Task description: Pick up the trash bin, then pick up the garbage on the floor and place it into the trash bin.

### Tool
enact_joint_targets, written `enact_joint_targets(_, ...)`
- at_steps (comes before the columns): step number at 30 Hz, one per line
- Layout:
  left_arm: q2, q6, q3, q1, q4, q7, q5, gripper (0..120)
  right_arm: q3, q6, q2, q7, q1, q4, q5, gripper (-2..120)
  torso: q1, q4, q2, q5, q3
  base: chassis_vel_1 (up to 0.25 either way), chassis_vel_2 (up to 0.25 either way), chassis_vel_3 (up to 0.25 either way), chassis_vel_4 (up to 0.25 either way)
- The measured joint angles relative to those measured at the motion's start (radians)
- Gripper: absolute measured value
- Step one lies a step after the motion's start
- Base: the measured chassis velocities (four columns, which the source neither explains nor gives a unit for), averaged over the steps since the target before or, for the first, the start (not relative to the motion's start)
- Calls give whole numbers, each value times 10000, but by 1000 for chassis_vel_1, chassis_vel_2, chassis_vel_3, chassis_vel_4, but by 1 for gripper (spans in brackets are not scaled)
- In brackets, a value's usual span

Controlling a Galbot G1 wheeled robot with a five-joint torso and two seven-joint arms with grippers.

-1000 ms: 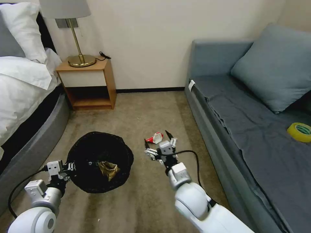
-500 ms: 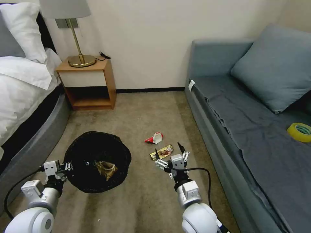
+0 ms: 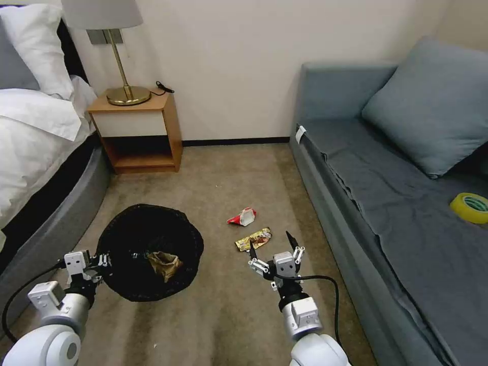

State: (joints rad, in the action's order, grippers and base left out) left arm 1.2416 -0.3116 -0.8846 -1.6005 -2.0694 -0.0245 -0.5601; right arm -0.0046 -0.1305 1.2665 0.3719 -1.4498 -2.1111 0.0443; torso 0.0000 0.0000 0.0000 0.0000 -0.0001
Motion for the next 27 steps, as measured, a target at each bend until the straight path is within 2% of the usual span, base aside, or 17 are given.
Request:
enact_joint_targets(12,-58,-6,-178,-22,87,-5,-125,1,-32,-306,-142,-79,-3,-140,-197,100,0,0,0,0,0,0,0,0,0)
enact_joint_targets(27,-72,-6,-203,32,113,-1,-133,1,-53,-201,-281,-151,23,-124,-274,100,0,0,0,0,0,0,0,0,0)
